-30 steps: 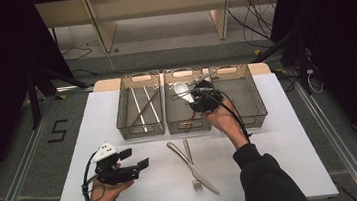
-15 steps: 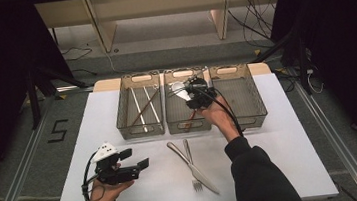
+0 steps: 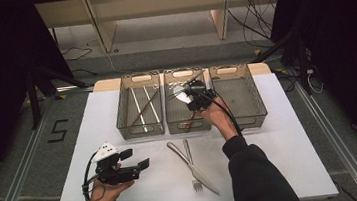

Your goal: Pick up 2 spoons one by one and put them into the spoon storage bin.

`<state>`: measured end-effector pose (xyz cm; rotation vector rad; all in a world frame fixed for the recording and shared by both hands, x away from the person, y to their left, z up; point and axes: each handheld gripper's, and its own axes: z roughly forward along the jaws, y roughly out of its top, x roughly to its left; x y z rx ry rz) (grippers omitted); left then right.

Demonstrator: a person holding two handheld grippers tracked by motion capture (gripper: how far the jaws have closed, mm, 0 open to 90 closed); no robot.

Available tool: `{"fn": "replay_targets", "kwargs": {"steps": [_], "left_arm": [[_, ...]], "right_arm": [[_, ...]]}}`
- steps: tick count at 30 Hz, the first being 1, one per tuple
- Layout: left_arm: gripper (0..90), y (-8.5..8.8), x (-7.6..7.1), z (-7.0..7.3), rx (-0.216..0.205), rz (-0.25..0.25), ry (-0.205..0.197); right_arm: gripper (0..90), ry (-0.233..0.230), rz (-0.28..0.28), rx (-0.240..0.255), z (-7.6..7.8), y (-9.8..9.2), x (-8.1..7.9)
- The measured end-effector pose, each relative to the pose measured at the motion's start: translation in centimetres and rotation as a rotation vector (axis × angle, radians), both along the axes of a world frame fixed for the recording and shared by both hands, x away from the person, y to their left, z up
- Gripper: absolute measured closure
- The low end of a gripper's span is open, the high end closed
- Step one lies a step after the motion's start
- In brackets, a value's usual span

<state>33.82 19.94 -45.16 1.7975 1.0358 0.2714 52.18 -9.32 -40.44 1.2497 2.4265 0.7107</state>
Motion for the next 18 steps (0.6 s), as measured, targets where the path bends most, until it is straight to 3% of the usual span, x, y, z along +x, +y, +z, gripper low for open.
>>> {"fn": "replay_targets", "kwargs": {"steps": [10,14,18], "left_arm": [[18.9,0.0,0.0,0.0,0.003,0.001,0.004],[18.9,0.0,0.0,0.0,0.004,0.001,0.004],[18.9,-0.1,0.1,-0.1,0.004,0.002,0.007]], "right_arm": [[56.9,-0.015,0.032,0.065,1.2,-1.0,-0.8],[50.3,-0.037,0.050,0.090,1.8,-1.8,-2.2],[44.0,-0.058,0.065,0.154,2.0,-2.7,-4.0]]}}
